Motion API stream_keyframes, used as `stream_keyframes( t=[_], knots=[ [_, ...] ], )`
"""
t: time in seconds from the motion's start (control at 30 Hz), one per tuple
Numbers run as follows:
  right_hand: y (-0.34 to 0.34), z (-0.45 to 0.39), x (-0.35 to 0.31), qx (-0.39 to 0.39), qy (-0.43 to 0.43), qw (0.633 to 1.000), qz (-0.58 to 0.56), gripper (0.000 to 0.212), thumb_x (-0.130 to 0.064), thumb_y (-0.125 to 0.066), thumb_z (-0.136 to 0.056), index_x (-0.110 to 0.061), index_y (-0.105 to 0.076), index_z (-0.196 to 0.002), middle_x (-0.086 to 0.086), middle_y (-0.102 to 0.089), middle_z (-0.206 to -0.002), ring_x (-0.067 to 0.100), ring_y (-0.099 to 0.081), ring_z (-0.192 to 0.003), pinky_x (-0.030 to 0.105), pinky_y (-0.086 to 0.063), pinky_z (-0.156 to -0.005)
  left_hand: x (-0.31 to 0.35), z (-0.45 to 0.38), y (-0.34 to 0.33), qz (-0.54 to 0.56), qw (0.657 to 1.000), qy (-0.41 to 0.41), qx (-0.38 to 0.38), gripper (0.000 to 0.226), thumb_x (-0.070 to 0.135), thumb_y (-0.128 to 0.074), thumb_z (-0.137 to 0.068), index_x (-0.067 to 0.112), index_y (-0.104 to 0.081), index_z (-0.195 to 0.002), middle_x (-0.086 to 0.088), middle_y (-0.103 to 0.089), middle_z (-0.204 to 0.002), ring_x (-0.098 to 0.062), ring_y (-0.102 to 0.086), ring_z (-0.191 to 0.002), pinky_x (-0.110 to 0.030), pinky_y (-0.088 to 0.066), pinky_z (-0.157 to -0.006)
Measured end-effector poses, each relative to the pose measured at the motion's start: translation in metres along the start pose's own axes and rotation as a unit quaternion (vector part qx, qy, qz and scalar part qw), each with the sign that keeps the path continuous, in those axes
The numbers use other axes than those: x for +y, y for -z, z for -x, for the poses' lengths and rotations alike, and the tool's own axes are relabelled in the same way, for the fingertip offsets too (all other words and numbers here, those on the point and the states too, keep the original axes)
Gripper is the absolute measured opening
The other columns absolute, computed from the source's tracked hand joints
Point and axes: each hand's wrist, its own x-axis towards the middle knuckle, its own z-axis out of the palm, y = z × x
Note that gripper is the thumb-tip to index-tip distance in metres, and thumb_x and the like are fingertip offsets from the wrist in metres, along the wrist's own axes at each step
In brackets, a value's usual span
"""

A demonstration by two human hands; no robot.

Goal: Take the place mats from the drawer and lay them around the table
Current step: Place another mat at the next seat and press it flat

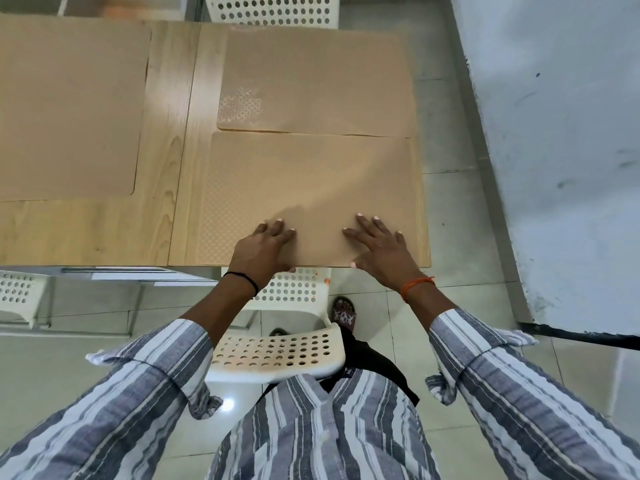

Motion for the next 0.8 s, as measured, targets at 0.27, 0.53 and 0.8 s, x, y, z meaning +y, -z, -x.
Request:
stream_keyframes(
  t=[0.27,0.53,0.8],
  knots=[
    [0.003,-0.002,-0.002,-0.007,-0.018,1.000,-0.017,0.073,-0.033,-0.070,-0.086,-0.040,-0.033,-0.148,-0.007,-0.006,-0.165,0.023,-0.005,-0.153,0.060,-0.021,-0.116,0.001,-0.001,0.002,-0.015,1.000,0.000,-0.003,0.074,0.043,-0.070,-0.082,0.030,-0.037,-0.147,0.003,-0.027,-0.158,-0.027,-0.029,-0.144,-0.042,-0.047,-0.097],
    [0.013,-0.004,-0.003,0.025,-0.031,0.999,-0.037,0.075,-0.039,-0.064,-0.090,-0.026,-0.027,-0.154,0.000,-0.024,-0.161,0.025,-0.029,-0.146,0.050,-0.040,-0.108,0.004,-0.018,0.036,0.100,0.992,0.021,0.070,0.035,0.035,-0.060,-0.091,0.023,-0.065,-0.123,0.001,-0.066,-0.124,-0.020,-0.061,-0.113,-0.034,-0.049,-0.090],
    [0.040,-0.038,0.003,0.100,-0.031,0.994,-0.010,0.059,-0.037,-0.051,-0.097,-0.016,-0.033,-0.150,0.005,-0.044,-0.146,0.029,-0.050,-0.125,0.042,-0.044,-0.097,0.012,-0.120,0.054,0.129,0.977,0.004,0.170,0.058,0.036,-0.058,-0.092,0.012,-0.042,-0.143,-0.008,-0.036,-0.153,-0.025,-0.031,-0.141,-0.043,-0.036,-0.110]
  ],
)
